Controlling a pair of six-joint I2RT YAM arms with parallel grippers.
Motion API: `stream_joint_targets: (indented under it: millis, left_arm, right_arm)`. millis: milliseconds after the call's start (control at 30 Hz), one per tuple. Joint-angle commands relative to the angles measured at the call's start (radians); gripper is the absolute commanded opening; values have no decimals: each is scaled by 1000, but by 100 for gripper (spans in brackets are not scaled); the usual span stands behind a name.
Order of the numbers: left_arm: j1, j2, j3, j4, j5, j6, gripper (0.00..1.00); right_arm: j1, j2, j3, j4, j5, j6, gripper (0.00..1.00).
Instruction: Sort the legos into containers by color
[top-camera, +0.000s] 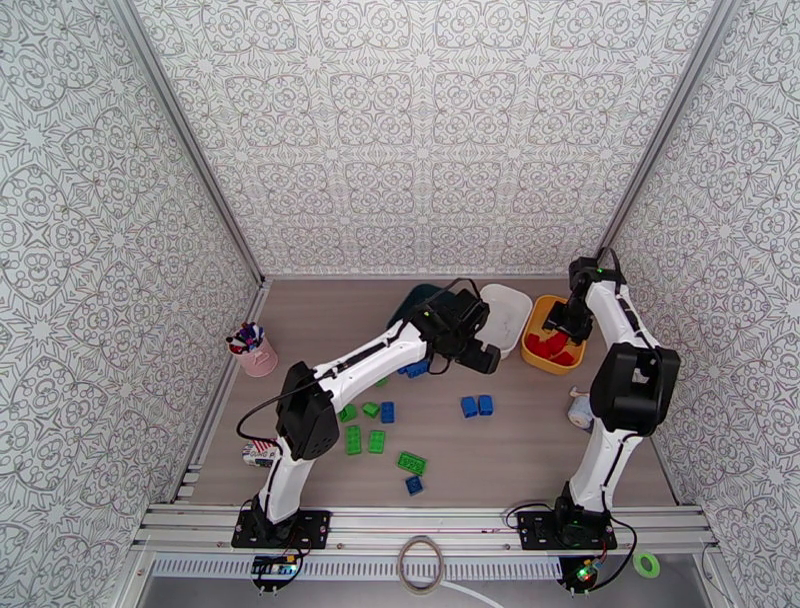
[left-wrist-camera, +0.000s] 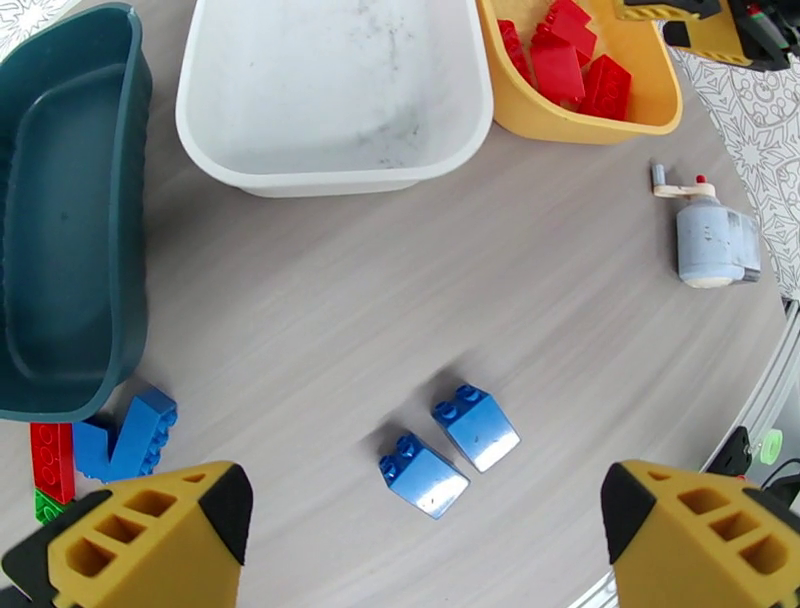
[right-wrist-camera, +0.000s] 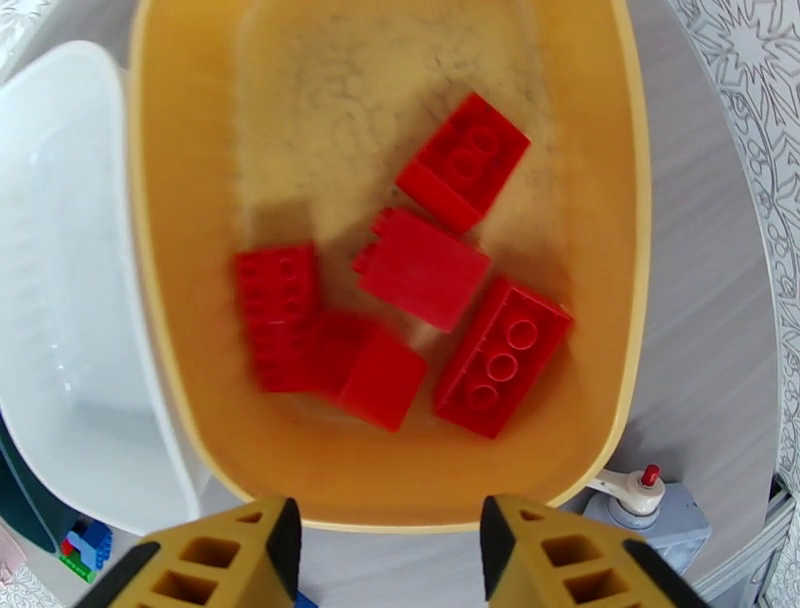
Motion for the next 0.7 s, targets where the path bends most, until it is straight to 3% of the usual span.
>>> stream_joint_targets:
  millis: [0,400,667]
  left_arm:
    - [43,-81,-71,22,-49,-25,97]
    - [260,-351,-496,80,-117,-174,92]
    - [389,-391,-650,60,-133,-168,89]
  right_arm:
    - [39,-55,3,10,-73,-13,53]
    - [430,-94,-38,44,-137,11,50]
    - [688,-30,-29,68,-154,42,48]
